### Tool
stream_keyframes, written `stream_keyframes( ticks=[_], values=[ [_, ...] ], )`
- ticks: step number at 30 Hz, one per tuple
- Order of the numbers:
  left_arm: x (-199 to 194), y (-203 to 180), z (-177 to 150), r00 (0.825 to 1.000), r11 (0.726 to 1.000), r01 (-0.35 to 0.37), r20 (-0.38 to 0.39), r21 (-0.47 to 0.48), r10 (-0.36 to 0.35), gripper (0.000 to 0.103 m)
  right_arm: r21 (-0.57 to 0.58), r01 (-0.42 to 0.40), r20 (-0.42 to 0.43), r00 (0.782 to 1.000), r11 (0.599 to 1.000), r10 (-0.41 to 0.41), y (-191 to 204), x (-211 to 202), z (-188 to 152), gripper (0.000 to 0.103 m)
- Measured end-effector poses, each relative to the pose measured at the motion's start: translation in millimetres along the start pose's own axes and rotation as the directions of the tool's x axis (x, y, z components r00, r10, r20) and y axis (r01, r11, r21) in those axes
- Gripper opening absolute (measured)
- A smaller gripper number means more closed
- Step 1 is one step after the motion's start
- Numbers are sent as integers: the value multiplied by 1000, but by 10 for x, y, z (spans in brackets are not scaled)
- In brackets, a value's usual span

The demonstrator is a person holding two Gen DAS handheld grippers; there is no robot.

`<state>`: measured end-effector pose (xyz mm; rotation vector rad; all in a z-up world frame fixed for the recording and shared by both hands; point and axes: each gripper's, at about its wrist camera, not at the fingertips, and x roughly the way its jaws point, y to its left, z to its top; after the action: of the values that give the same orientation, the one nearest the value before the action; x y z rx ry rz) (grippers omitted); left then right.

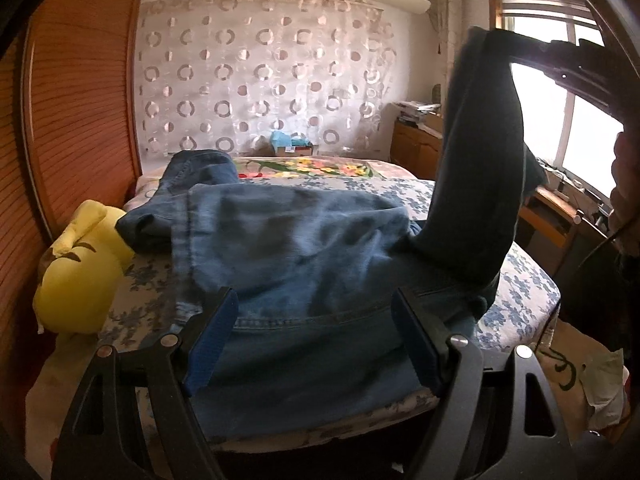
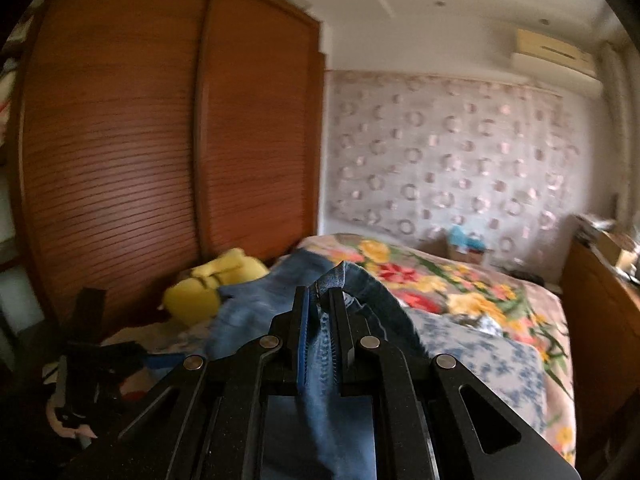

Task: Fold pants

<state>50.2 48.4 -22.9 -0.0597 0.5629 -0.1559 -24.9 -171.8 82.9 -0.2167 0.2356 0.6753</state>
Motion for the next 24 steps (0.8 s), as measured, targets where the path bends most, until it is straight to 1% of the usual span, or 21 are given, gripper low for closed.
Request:
stream_keyframes(
  ticks=[2, 4, 5, 6, 8, 9, 12, 15, 16, 18, 19, 24],
  values=[
    [-5, 51, -21, 1000, 1000, -5, -3, -8, 5, 79, -13, -31, -32, 999, 999, 31, 31, 148, -25, 10],
    [-5, 86, -37, 1000, 1000, -10, -6, -14, 10, 79, -24, -54, -86, 995, 998, 52, 83, 300, -107, 10],
    [-3, 109, -46, 1000, 1000, -12, -8, -18, 12, 79, -28, -46, -103, 994, 999, 43, 32, 330, -128, 17],
    [-9, 121, -53, 1000, 1000, -14, -8, -20, 13, 79, -31, -36, -123, 992, 999, 32, -2, 406, -140, 19],
    [-4, 149, -65, 1000, 1000, -18, -11, -26, 17, 79, -23, -46, -150, 988, 999, 42, -56, 491, -186, 28],
    [-2, 158, -69, 1000, 999, -19, -12, -27, 18, 79, -19, -44, -156, 987, 999, 41, -76, 494, -204, 30],
    [14, 189, -92, 1000, 999, -23, -18, -33, 23, 79, -15, -27, -164, 986, 1000, 24, -140, 443, -211, 33],
    [29, 209, -103, 999, 999, -27, -23, -37, 26, 79, -5, -2, -173, 985, 1000, 1, 51, 626, -102, 37],
    [39, 216, -106, 999, 999, -27, -25, -40, 26, 79, 0, 7, -176, 984, 1000, -7, 151, 566, -147, 39],
    [61, 217, -117, 999, 999, -26, -29, -39, 25, 79, 17, 20, -193, 981, 1000, -17, 120, 551, -220, 41],
    [74, 216, -121, 999, 999, -28, -32, -37, 27, 79, 24, 27, -202, 979, 999, -22, 178, 536, -255, 41],
    [178, 224, -156, 998, 999, -34, -49, -20, 33, 79, 85, 69, -272, 961, 994, -44, 158, 646, -452, 42]
  ],
)
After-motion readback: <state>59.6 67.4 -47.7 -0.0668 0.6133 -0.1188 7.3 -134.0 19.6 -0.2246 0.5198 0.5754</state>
